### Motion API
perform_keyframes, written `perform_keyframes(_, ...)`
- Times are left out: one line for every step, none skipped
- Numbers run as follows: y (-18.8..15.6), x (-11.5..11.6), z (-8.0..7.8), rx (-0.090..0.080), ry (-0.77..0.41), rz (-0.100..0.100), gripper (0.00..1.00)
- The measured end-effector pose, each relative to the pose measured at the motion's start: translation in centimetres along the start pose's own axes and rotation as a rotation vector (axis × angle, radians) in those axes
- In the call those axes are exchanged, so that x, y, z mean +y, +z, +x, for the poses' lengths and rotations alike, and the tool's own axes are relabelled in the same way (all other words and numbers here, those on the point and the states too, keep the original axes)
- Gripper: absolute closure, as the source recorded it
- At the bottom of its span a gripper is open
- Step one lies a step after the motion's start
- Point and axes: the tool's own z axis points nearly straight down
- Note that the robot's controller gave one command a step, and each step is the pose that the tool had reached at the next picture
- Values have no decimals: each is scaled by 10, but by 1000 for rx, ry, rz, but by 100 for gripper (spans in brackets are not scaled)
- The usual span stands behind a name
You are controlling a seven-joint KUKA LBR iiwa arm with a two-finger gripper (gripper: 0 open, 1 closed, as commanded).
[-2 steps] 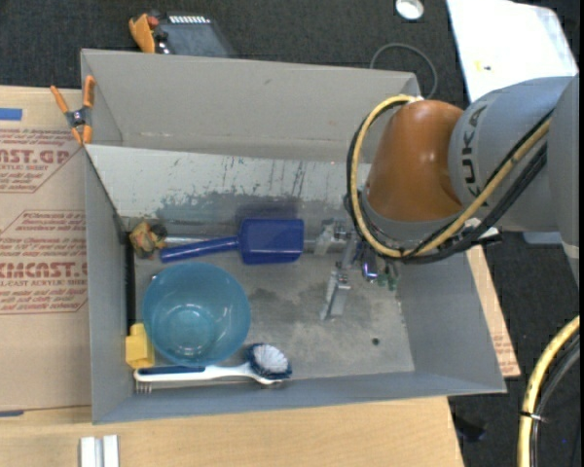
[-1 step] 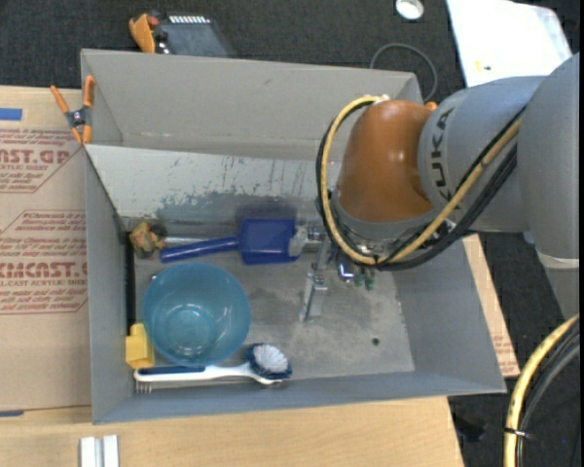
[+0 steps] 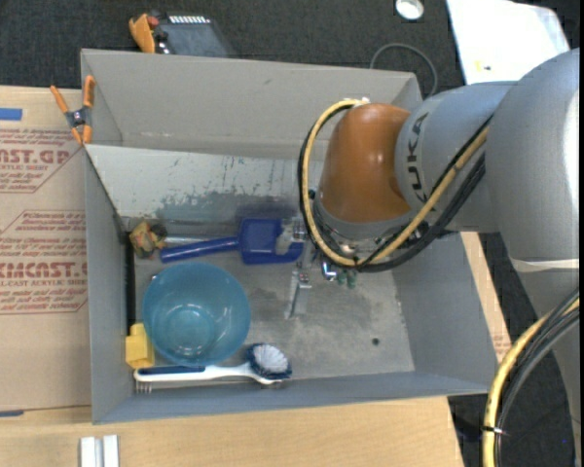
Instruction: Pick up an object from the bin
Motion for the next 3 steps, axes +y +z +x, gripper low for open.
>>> perform_keyframes(-20,21,7,3,21,0,0)
perform_keyframes(-16,21,-1,-4,-110,-2,0)
perform_keyframes(41,33,-17,-9,-315,-2,100)
